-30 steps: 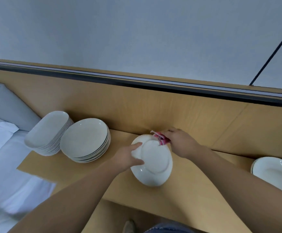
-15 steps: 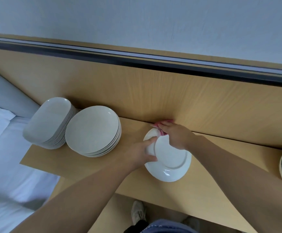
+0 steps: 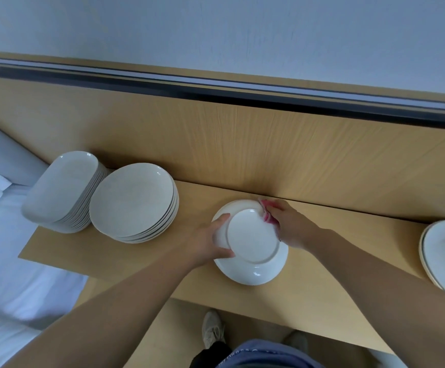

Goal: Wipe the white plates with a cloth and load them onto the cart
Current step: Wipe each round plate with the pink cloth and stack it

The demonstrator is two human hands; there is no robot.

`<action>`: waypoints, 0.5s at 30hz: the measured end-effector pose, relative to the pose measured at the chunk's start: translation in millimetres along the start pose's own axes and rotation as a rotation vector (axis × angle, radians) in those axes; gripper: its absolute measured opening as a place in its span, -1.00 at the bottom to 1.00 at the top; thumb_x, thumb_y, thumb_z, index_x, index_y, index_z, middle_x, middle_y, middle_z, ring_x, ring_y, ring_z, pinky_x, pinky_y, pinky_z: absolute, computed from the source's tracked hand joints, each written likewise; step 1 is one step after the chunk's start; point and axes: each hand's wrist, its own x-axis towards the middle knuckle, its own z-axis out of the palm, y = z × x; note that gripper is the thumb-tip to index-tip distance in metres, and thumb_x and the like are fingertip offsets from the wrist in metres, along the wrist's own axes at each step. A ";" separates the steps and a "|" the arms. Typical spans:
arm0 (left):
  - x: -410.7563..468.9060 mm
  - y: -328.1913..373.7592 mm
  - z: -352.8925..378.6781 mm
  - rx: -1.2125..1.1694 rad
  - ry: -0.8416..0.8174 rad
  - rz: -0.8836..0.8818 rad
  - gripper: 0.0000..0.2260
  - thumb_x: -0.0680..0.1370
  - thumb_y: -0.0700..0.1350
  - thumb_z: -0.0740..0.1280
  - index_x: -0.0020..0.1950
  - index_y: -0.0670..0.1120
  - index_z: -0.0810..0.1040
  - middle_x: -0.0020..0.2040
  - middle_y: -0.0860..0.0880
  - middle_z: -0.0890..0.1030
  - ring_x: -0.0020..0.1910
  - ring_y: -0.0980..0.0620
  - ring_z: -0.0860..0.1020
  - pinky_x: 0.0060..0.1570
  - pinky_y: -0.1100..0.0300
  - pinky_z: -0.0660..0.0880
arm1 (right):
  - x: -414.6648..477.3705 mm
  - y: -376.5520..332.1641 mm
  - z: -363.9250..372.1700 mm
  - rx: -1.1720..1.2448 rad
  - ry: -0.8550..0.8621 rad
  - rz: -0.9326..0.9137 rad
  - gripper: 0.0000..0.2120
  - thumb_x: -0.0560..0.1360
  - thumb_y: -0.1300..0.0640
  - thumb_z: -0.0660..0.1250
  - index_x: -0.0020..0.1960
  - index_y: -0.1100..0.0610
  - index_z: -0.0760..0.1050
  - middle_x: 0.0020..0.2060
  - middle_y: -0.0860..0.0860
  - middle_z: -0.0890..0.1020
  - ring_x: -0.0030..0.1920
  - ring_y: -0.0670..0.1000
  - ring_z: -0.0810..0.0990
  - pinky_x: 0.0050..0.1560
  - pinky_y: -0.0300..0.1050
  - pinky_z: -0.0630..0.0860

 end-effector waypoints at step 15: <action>-8.3 13.5 19.4 0.043 0.027 -0.026 -0.11 0.37 0.08 0.52 0.53 0.31 0.02 0.27 -0.07 0.28 0.21 -0.12 0.36 0.21 0.14 0.37 | 13.5 -9.9 1.7 0.105 -0.041 0.062 -0.45 0.58 0.30 0.07 0.52 -0.05 0.19 0.39 -0.09 0.36 0.31 -0.01 0.37 0.21 -0.27 0.31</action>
